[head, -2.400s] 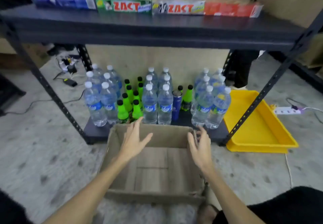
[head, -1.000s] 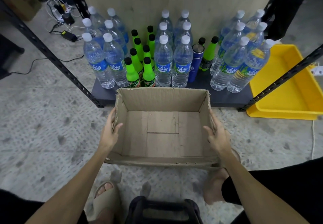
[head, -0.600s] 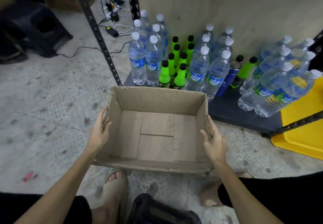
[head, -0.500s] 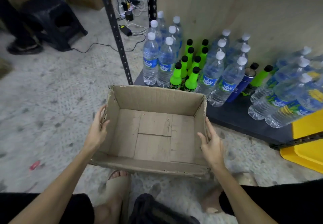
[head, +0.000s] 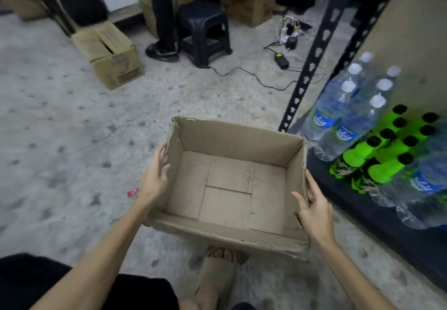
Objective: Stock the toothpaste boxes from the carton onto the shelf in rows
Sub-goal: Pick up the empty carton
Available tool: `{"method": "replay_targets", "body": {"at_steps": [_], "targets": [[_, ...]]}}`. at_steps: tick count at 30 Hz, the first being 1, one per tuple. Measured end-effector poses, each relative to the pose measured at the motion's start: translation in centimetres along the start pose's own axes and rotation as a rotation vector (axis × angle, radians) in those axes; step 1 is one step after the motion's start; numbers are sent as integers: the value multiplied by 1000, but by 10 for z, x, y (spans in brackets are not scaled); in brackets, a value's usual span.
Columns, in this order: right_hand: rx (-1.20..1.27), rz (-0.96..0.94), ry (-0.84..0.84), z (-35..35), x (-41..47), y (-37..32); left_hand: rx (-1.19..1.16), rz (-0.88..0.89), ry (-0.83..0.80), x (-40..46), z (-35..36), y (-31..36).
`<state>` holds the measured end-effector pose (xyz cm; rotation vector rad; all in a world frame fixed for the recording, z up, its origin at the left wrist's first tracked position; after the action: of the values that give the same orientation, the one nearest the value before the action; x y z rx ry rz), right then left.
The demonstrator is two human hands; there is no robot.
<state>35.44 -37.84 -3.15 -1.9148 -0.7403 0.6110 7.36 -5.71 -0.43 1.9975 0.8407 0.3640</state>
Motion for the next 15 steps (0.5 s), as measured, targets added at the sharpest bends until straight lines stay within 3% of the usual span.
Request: {"method": "replay_targets", "body": {"at_steps": [6,11,15], "targets": [[-78,-32,-175,67,59,-22,-51,-165,69,2,-48,-58],[-45,-24,-228,115,93,-32,-24,-232,166,-1,-63,-90],[-74,-33,-256,131,113,-33,13,-271,133,2,-76,-120]]}}
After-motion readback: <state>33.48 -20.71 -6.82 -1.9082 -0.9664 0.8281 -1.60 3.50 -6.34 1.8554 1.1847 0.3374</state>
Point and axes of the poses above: each hand's wrist, its own x-axis towards the middle knuckle, its own z-axis out of the palm, y = z × x, the point moved 1 cm from there along x, towards the middle knuckle, and after that the axes turned 12 degrees about -y, right-handed, at the moved point
